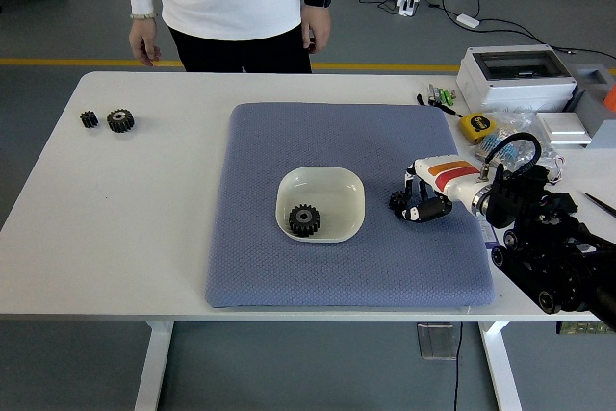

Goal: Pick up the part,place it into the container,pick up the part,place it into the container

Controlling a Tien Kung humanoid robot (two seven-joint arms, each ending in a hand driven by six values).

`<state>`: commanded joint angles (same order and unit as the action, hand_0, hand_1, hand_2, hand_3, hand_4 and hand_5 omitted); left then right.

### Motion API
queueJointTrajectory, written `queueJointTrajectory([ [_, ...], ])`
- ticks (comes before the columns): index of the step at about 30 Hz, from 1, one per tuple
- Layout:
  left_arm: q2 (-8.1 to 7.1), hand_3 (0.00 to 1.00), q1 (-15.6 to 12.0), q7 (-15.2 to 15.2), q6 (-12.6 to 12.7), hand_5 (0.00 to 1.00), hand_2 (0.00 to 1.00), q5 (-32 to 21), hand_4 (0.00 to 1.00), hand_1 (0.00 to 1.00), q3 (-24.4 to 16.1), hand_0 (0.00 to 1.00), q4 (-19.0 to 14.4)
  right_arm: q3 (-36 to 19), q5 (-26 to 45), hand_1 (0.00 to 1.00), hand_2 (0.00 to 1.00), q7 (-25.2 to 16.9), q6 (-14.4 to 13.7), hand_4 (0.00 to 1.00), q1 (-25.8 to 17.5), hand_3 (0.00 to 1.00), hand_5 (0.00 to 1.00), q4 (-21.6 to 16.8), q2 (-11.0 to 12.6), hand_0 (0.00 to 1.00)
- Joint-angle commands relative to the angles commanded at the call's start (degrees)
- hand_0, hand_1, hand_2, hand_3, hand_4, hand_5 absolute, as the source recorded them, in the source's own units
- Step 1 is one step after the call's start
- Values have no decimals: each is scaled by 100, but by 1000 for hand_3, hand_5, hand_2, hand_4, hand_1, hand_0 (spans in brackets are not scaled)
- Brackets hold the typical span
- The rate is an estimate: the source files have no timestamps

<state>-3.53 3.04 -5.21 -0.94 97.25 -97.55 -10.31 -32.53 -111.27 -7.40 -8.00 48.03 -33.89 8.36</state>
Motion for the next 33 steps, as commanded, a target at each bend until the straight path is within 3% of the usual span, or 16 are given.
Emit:
queueJointTrajectory([
  [1,0,568,3,0,1,568,677,1,601,676,-2,716,0,-6,2,49,188,5,-1,821,1,370,383,0,2,2],
  [12,8,568,13,2,1,569,677,0,602,676,-11,716,0,-58,80,30,171,25,38,821,23,358,399,-50,46,2],
  [13,7,568,13,3,1,569,677,0,602,676,-11,716,0,-72,88,31,172,36,60,798,26,357,360,-54,51,2],
  [18,8,568,10,4,2,569,677,4,602,676,-15,716,0,-225,107,31,172,172,442,798,26,357,360,-142,116,2],
  [19,8,569,7,6,2,569,676,-1,602,676,-14,715,0,-276,64,103,241,251,549,882,25,419,338,-180,135,2],
  [24,6,569,-1,5,2,569,676,4,602,676,-15,715,0,-538,-396,103,241,531,1089,882,38,419,338,-316,215,2],
  [25,5,569,0,5,3,568,677,7,602,676,-17,715,0,-586,-447,104,243,546,1183,998,38,425,533,-346,239,2],
  [30,3,569,5,9,3,568,677,1,602,676,-9,715,0,-793,-599,104,243,639,1559,998,3,425,533,-613,355,2],
  [31,4,569,7,10,3,567,677,-2,602,676,-7,715,0,-829,-601,256,385,635,1550,998,-5,455,593,-661,371,140],
  [33,7,569,7,12,2,567,677,-8,602,676,-1,715,0,-907,-590,256,385,630,1492,998,-19,455,593,-797,407,140],
])
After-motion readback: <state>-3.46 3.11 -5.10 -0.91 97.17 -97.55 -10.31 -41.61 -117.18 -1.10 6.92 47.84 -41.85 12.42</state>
